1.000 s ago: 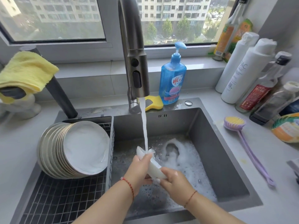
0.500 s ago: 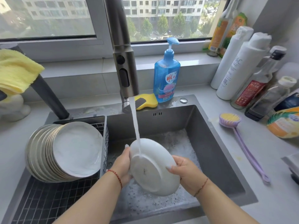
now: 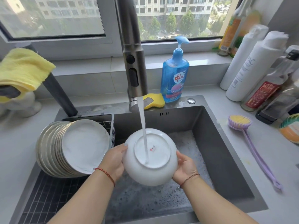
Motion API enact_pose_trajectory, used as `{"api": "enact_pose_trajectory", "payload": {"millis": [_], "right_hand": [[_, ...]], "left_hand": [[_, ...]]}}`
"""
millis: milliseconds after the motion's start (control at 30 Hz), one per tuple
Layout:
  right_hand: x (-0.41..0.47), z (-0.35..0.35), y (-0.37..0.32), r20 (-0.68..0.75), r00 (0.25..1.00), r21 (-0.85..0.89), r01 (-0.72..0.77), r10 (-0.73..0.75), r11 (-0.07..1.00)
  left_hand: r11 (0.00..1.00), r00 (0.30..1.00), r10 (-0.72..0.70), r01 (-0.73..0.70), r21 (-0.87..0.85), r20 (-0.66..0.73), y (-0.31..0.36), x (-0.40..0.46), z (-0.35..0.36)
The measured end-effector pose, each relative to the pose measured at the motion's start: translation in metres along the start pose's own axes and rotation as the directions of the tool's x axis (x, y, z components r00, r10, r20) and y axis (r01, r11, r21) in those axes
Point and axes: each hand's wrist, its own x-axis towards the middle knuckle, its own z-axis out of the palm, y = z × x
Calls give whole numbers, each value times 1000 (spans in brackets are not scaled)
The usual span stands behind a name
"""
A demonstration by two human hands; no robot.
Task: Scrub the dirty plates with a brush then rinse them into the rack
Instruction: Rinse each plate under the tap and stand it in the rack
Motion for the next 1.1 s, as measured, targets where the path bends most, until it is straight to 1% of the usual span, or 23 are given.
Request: {"api": "enact_pose_trajectory", "payload": {"millis": [133, 200, 300, 367, 533, 600, 667, 767, 833, 933, 1000, 1067, 1100], "right_hand": [[0, 2, 19, -27, 998, 94, -60, 63, 994], [-3, 6, 27, -59, 994, 113, -89, 96, 990], [-11, 14, 30, -120, 985, 149, -103, 121, 984], [-14, 12, 27, -129, 981, 176, -122, 146, 977], [-24, 9, 12, -148, 973, 157, -154, 177, 976], [-26, 10, 9, -177, 973, 98, -132, 148, 986], [-30, 12, 5, -214, 973, -7, -93, 90, 996], [-36, 15, 1, -234, 972, -169, -36, -4, 985], [-40, 16, -1, -207, 975, -275, 23, -82, 961], [-49, 20, 0, -124, 976, -433, 111, -181, 895], [-54, 22, 3, -73, 975, -530, 138, -208, 837], [-58, 21, 10, -50, 972, -638, 145, -228, 756], [-58, 20, 14, -38, 971, -703, 142, -236, 697]], "left_hand": [[999, 999, -6, 8, 33, -37, 9, 2, -10], [998, 998, -13, 16, 55, -57, 9, 3, -14], [992, 996, -15, 26, 122, -90, 7, 3, -17], [989, 995, -28, 41, 141, -91, 5, 1, -15], [967, 990, -93, 116, 227, -110, -12, 7, -11], [956, 985, -115, 144, 257, -126, -19, 6, -11], [947, 980, -161, 186, 264, -113, -25, 0, -10], [938, 978, -201, 209, 277, -56, -33, -6, -9], [940, 979, -204, 200, 275, -15, -36, -8, -7], [946, 974, -224, 211, 245, 26, -37, -16, -2], [945, 967, -245, 222, 240, 70, -36, -22, 0], [942, 965, -252, 229, 248, 69, -36, -25, 1], [944, 968, -243, 222, 245, 58, -36, -26, 0]]}}
